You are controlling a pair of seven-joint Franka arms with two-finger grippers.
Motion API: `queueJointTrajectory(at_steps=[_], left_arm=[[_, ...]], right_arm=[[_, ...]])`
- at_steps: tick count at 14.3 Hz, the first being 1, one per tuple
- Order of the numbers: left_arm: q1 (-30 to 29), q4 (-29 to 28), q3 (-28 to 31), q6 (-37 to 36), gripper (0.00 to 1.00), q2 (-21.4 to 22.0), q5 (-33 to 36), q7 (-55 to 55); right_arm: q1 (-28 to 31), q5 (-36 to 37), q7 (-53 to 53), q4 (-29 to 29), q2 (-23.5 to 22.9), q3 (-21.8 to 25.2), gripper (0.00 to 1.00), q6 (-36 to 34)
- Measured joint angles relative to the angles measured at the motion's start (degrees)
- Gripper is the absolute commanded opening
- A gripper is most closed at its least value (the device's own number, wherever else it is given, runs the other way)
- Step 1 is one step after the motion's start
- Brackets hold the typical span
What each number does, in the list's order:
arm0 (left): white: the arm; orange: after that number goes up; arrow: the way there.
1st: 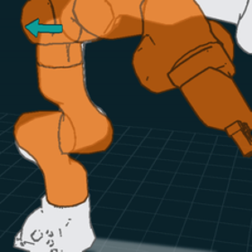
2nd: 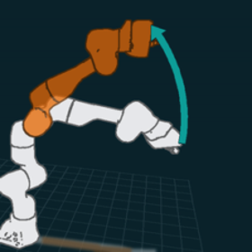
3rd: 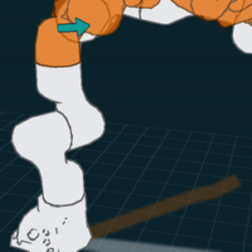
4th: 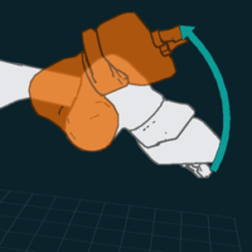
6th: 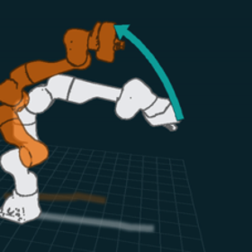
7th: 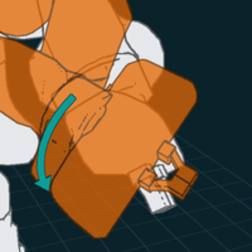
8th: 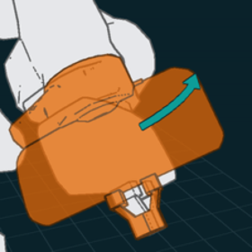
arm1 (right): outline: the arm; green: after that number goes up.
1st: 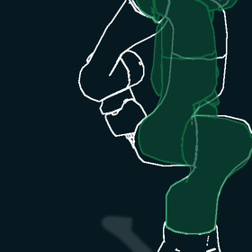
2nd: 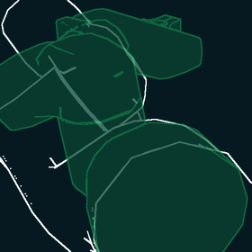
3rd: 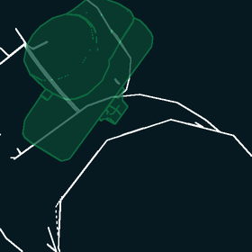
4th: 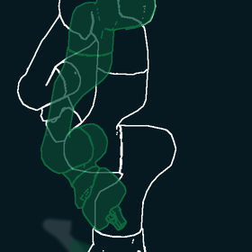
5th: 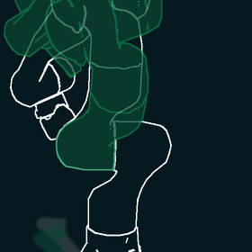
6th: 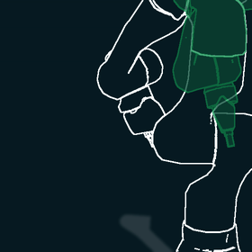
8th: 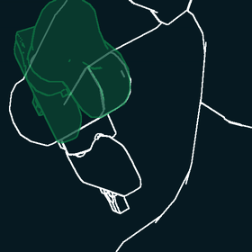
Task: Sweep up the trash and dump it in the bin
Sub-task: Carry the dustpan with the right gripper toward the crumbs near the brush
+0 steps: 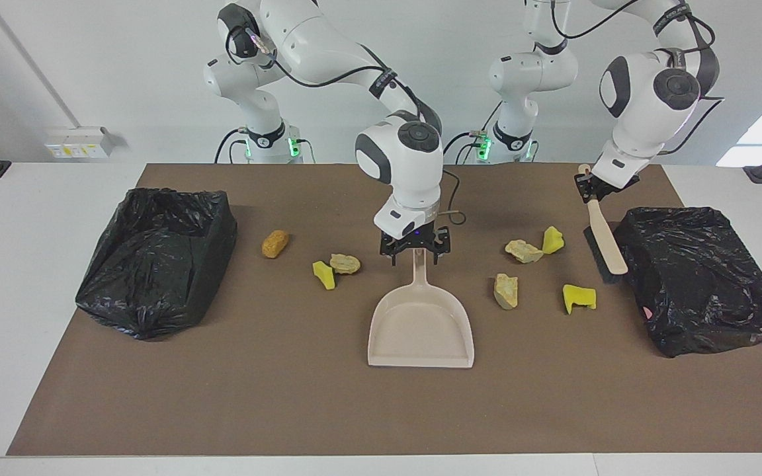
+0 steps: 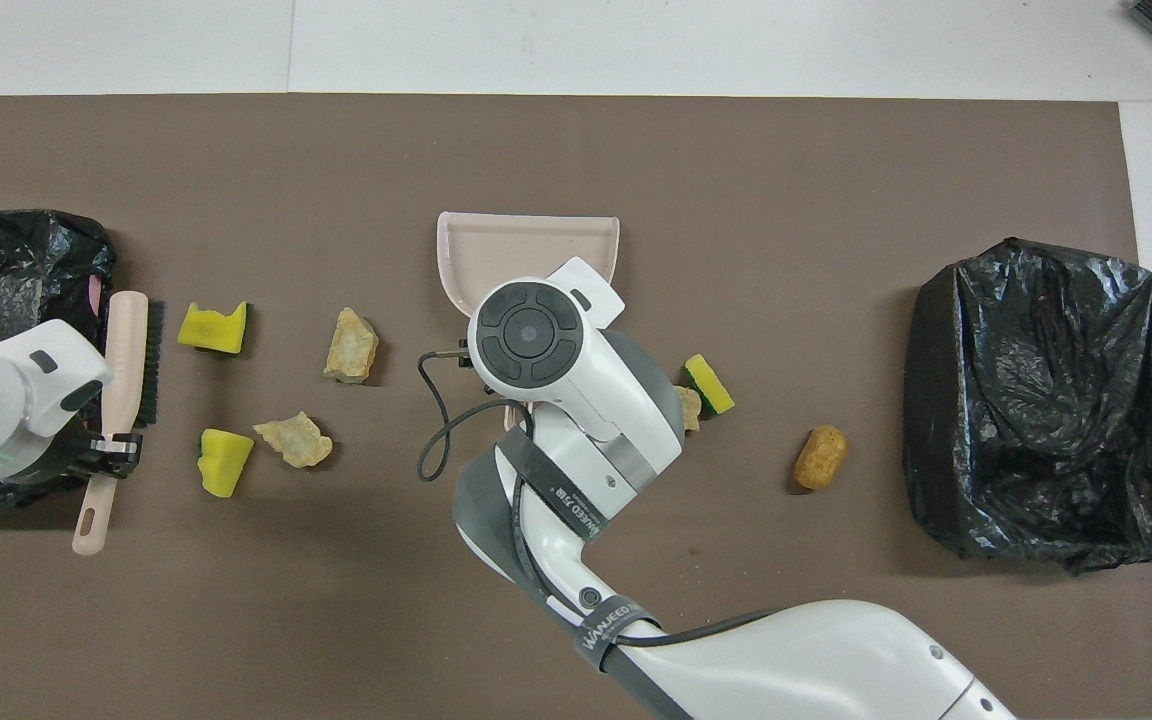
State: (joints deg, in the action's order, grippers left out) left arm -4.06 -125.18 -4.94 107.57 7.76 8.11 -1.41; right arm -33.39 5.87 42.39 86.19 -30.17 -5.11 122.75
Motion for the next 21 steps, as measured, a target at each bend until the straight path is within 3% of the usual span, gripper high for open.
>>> queueJointTrajectory(at_steps=[6,9,10,11,12,14,17,21], left_arm=[[0.02,-0.51,-0.37,5.49,0.0,-5.83,0.29,-0.03],[1.41,-1.66,-1.06,5.49,0.0,-5.39,0.3,-1.87],[2.96,-1.91,-1.23,5.17,0.0,-5.2,0.3,-3.28],[4.71,-2.1,-1.41,4.32,0.0,-4.96,0.29,-4.84],[6.47,-2.17,-1.59,3.09,0.0,-4.67,0.28,-6.25],[8.44,-1.5,-1.76,1.89,0.0,-3.86,-0.12,-8.96],[8.33,3.9,-1.22,-3.47,0.0,-2.46,-0.72,-9.74],[4.11,7.23,-0.32,-5.63,0.0,-2.18,-0.92,-13.55]], right_arm=[[-1.86,0.04,1.42,1.28,-0.48,0.02,0.81,0.0],[-1.8,0.1,1.42,1.81,-0.49,0.26,0.57,0.0],[-1.76,0.13,1.4,1.92,-0.49,0.27,0.4,0.0],[-1.76,0.16,1.17,2.03,-0.49,0.27,0.11,0.0],[-1.76,0.22,0.52,2.14,-0.49,0.27,0.0,0.0],[-1.78,0.31,-1.53,2.19,-0.46,0.26,0.0,-0.01],[-1.76,0.32,-3.3,2.13,0.31,0.26,0.0,-0.01],[-1.18,0.26,-9.95,2.07,3.35,0.35,0.0,-1.02]])
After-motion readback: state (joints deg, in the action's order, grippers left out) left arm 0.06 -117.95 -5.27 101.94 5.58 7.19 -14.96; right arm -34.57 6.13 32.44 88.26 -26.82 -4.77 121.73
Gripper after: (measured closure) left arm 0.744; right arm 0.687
